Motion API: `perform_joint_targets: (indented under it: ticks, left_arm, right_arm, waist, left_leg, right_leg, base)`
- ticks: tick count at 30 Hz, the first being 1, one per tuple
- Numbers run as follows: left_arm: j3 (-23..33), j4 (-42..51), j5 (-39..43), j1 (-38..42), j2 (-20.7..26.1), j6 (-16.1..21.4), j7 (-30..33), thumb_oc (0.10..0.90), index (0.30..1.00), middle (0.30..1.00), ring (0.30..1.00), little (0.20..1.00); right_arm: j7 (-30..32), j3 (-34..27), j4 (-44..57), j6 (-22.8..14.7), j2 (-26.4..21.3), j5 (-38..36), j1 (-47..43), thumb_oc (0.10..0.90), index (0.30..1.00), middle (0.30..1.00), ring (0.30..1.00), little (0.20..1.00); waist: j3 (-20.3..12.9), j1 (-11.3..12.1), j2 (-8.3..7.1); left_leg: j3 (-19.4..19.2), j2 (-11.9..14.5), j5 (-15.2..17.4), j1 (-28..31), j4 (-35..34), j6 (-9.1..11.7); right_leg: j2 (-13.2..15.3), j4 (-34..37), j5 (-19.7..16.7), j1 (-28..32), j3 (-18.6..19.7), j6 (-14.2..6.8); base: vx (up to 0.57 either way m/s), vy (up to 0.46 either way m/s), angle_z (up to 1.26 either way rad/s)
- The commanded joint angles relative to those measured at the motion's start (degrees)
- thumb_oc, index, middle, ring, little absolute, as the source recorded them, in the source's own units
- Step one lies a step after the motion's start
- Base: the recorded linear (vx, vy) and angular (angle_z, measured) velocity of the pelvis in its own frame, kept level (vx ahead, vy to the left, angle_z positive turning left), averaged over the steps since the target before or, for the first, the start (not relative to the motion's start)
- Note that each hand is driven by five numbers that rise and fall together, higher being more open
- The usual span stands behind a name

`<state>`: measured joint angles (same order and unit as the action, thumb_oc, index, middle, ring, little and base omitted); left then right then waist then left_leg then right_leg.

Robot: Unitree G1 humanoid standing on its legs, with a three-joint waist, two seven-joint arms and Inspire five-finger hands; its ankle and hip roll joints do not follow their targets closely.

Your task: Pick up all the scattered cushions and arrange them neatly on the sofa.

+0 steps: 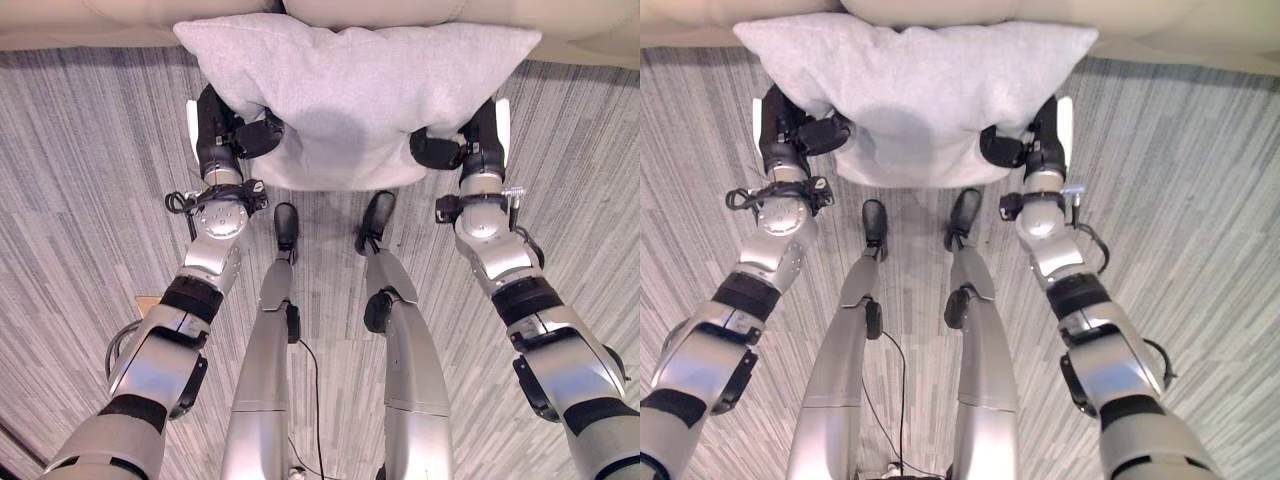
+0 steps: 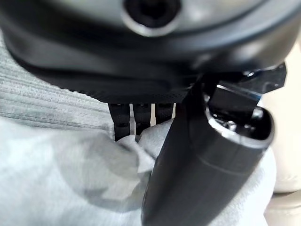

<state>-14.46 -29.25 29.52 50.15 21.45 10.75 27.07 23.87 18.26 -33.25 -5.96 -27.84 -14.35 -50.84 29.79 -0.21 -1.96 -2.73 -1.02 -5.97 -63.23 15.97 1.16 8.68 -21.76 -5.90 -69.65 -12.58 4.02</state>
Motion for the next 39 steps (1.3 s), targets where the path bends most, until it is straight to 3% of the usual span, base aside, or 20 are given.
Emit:
perform_joint_targets:
  ticks: [1, 6, 7, 8, 9, 11, 12, 15, 16, 19, 20, 30, 39]
  left_arm:
    - [-3.79, 7.22, -0.85, -4.84, -6.67, 9.94, -3.0, 0.4, 0.3, 0.3, 0.3, 0.3]
    - [-4.33, 14.07, -1.23, -13.08, -9.31, 9.49, -6.0, 0.4, 0.3, 0.3, 0.3, 0.3]
    - [-4.56, 15.22, -1.31, -14.58, -9.54, 9.45, -6.78, 0.4, 0.3, 0.3, 0.3, 0.3]
    - [-4.57, 16.08, -1.29, -16.24, -9.54, 9.48, -7.35, 0.4, 0.3, 0.3, 0.3, 0.3]
    - [-4.89, 16.86, -1.1, -18.14, -9.62, 9.57, -8.28, 0.4, 0.3, 0.3, 0.3, 0.3]
    - [-5.51, 18.56, -0.92, -21.7, -9.42, 9.67, -9.91, 0.4, 0.3, 0.3, 0.3, 0.3]
    - [-5.72, 20.28, -1.33, -25.01, -8.24, 9.77, -11.12, 0.4, 0.3, 0.3, 0.3, 0.3]
    - [-5.7, 22.0, 1.07, -30.45, -7.55, 9.9, -13.48, 0.4, 0.3, 0.3, 0.3, 0.3]
    - [-4.54, 23.23, 3.89, -35.18, -6.74, 9.62, -15.33, 0.4, 0.3, 0.3, 0.3, 0.3]
    - [-3.53, 24.39, 3.98, -38.18, -5.77, 9.69, -16.06, 0.4, 0.3, 0.3, 0.3, 0.3]
    - [-2.23, 24.39, 3.59, -41.38, -5.06, 9.34, -16.37, 0.4, 0.3, 0.3, 0.3, 0.3]
    - [1.26, 24.6, 3.54, -48.17, -5.11, 7.99, -17.62, 0.4, 0.3, 0.3, 0.3, 0.3]
    - [2.13, 25.23, 1.4, -52.26, -3.38, 6.82, -19.42, 0.4, 0.3, 0.3, 0.3, 0.3]
  right_arm:
    - [-1.73, 3.33, 10.44, -11.63, 7.6, 1.99, 3.95, 0.4, 0.3, 0.3, 0.3, 0.3]
    - [-3.41, -0.46, 17.82, -13.27, 9.9, 1.27, 14.71, 0.4, 0.3, 0.3, 0.3, 0.3]
    - [-3.99, -0.81, 18.82, -13.6, 10.28, 1.06, 16.6, 0.4, 0.3, 0.3, 0.3, 0.3]
    - [-4.33, -1.12, 19.8, -13.74, 10.57, 1.04, 18.37, 0.4, 0.3, 0.3, 0.3, 0.3]
    - [-4.99, -1.45, 21.05, -14.12, 11.12, 0.64, 20.49, 0.4, 0.3, 0.3, 0.3, 0.3]
    - [-6.25, -2.01, 23.24, -14.57, 11.61, -0.27, 24.61, 0.4, 0.3, 0.3, 0.3, 0.3]
    - [-7.29, -2.76, 25.46, -15.05, 11.77, -1.08, 28.68, 0.4, 0.3, 0.3, 0.3, 0.3]
    - [-8.38, -3.92, 28.71, -14.94, 11.1, -0.83, 33.27, 0.4, 0.3, 0.3, 0.3, 0.3]
    - [-9.24, -4.56, 31.28, -14.15, 10.05, 1.35, 37.26, 0.4, 0.3, 0.3, 0.3, 0.3]
    - [-9.8, -5.11, 32.7, -13.94, 9.35, 2.7, 39.41, 0.4, 0.3, 0.3, 0.3, 0.3]
    - [-11.46, -5.04, 33.23, -13.57, 9.3, 2.03, 41.18, 0.4, 0.3, 0.3, 0.3, 0.3]
    - [-15.59, -5.68, 34.16, -12.01, 8.14, 0.82, 44.22, 0.4, 0.3, 0.3, 0.3, 0.3]
    - [-17.47, -5.82, 33.97, -11.12, 8.55, 0.57, 44.67, 0.4, 0.3, 0.3, 0.3, 0.3]
  waist:
    - [-16.06, -0.64, 1.62]
    - [-17.56, -0.61, 2.13]
    - [-17.55, -0.58, 2.13]
    - [-18.25, -0.58, 2.15]
    - [-18.33, -0.56, 2.09]
    - [-18.89, -0.58, 1.94]
    - [-19.16, -0.54, 1.75]
    - [-19.42, -0.46, 1.39]
    - [-19.81, -0.27, 1.0]
    - [-20.19, -0.08, 0.6]
    - [-21.7, 0.23, 0.01]
    - [-26.72, 1.61, -1.31]
    - [-27.3, 4.22, -2.16]
  left_leg:
    - [5.19, 1.86, 2.39, -3.57, -2.72, 3.35]
    - [4.97, 1.39, 1.48, 5.0, -7.06, 4.13]
    - [4.8, 1.21, -0.16, 5.57, -7.35, 3.91]
    - [5.25, 1.37, 1.49, 7.88, -7.84, 4.22]
    - [5.18, 1.25, 0.05, 8.9, -7.97, 4.06]
    - [5.33, 1.23, 0.56, 13.08, -8.3, 4.17]
    - [5.58, 1.29, 1.29, 18.56, -8.99, 4.34]
    - [5.52, 1.69, 2.11, 26.97, -10.5, 4.53]
    - [5.35, 2.13, 2.95, 35.09, -11.9, 4.67]
    - [5.01, 2.56, 3.58, 40.14, -12.45, 4.92]
    - [4.28, 3.56, 4.69, 46.42, -12.84, 4.98]
    - [2.38, 4.1, 6.03, 59.0, -16.82, 4.83]
    - [3.25, 2.64, 7.76, 62.51, -17.66, 3.16]
  right_leg:
    - [1.72, -3.26, 6.18, -0.72, 3.9, -12.27]
    - [2.06, 0.34, 5.81, 7.5, 2.44, -12.36]
    - [2.29, 1.42, 3.98, 8.45, 1.76, -11.84]
    - [2.27, 1.68, 5.61, 10.62, 1.78, -12.39]
    - [2.6, 2.84, 3.85, 11.84, 1.13, -11.91]
    - [2.8, 4.15, 3.88, 16.38, 0.41, -11.9]
    - [2.55, 5.59, 4.15, 21.9, -0.18, -11.87]
    - [2.37, 8.19, 4.49, 31.28, -1.7, -11.87]
    - [1.6, 11.45, 4.94, 40.62, -2.77, -11.78]
    - [0.69, 13.69, 5.32, 46.78, -3.48, -11.71]
    - [-0.42, 16.08, 6.04, 54.11, -3.7, -11.45]
    - [-2.88, 23.16, 6.43, 67.5, -3.69, -11.51]
    - [-1.32, 24.16, 4.83, 70.93, -2.35, -12.95]
  base:
    - [0.0, 0.0, 0.0]
    - [-0.01, -0.031, 0.07]
    - [0.01, -0.013, 0.07]
    - [-0.04, 0.001, 0.05]
    - [0.0, -0.011, 0.04]
    - [-0.03, 0.003, 0.09]
    - [0.01, -0.007, 0.06]
    - [0.05, -0.031, -0.07]
    - [0.13, -0.057, -0.06]
    - [0.14, -0.075, 0.05]
    - [0.15, -0.062, 0.09]
    - [0.11, 0.013, 0.0]
    - [0.06, 0.138, 0.01]
